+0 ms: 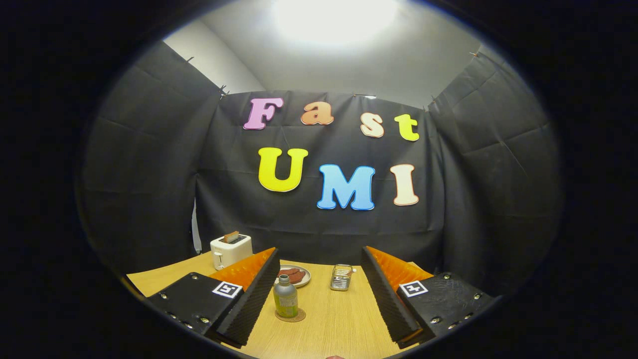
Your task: Take the bottle from table, then pour the juice into the cup, finally place the bottle on the coaster
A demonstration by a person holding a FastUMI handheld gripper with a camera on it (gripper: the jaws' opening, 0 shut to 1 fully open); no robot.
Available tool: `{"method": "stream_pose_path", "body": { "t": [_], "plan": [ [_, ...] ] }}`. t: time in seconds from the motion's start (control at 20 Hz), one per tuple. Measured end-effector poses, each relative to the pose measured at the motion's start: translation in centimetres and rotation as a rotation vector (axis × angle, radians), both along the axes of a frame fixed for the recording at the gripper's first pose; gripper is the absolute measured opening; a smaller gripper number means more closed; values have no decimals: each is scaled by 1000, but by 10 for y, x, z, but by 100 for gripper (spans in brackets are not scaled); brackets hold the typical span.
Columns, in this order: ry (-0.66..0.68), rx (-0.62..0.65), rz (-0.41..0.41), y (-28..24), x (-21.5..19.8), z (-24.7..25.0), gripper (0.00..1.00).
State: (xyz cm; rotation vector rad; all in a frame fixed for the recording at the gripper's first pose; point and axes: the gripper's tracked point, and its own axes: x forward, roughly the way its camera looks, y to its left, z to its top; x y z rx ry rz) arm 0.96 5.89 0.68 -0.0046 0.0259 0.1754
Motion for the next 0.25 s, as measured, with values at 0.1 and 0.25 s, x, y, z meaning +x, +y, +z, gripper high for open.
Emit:
{"method": "stream_pose_path", "body": {
  "t": [0.1,0.25],
  "plan": [
    [13,-3,19,2,0,-2,99],
    [9,-12,19,1,1,-2,99]
  ]
}}
